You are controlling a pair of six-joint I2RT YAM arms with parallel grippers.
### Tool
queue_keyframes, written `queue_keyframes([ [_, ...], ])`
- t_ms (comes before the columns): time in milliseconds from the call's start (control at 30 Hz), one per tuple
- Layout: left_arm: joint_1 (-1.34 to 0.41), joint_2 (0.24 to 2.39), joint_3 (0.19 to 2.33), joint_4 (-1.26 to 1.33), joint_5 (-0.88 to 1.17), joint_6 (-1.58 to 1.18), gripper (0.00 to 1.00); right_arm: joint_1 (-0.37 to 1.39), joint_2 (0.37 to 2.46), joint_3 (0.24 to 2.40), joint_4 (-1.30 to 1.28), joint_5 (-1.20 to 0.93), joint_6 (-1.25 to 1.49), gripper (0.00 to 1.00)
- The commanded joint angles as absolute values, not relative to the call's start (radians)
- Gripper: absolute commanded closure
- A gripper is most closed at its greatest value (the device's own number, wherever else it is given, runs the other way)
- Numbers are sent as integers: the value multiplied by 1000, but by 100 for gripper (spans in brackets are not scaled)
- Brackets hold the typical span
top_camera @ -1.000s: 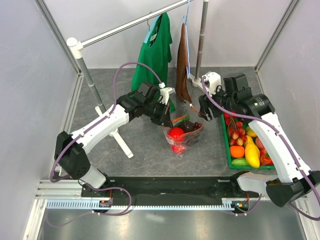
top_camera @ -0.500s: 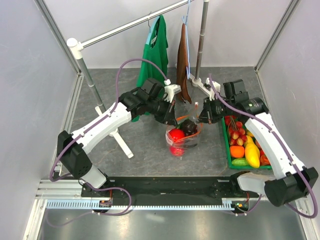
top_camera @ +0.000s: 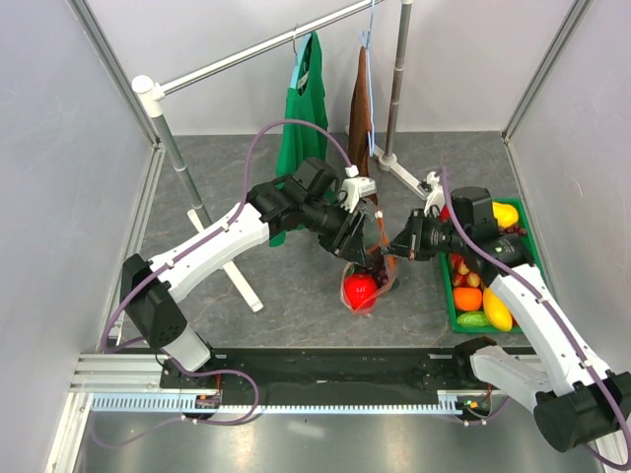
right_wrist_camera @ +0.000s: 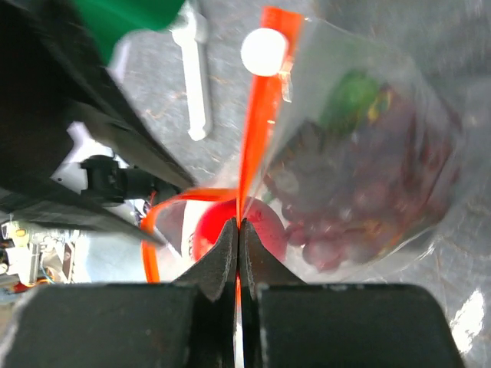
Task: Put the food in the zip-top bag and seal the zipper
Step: Adjust the zipper food storage bag at the center of the board.
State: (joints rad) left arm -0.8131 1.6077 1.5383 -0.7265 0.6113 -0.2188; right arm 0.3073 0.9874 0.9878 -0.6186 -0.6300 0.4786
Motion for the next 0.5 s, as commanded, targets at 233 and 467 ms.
queue_keyframes([
  [233,-811,1611,1497,-690,479,-253,42,311,908,888,-485,-551,526,100],
  [467,-810,1715,1644,-813,416,-149,93,311,870,917,-523,-571,515,100],
])
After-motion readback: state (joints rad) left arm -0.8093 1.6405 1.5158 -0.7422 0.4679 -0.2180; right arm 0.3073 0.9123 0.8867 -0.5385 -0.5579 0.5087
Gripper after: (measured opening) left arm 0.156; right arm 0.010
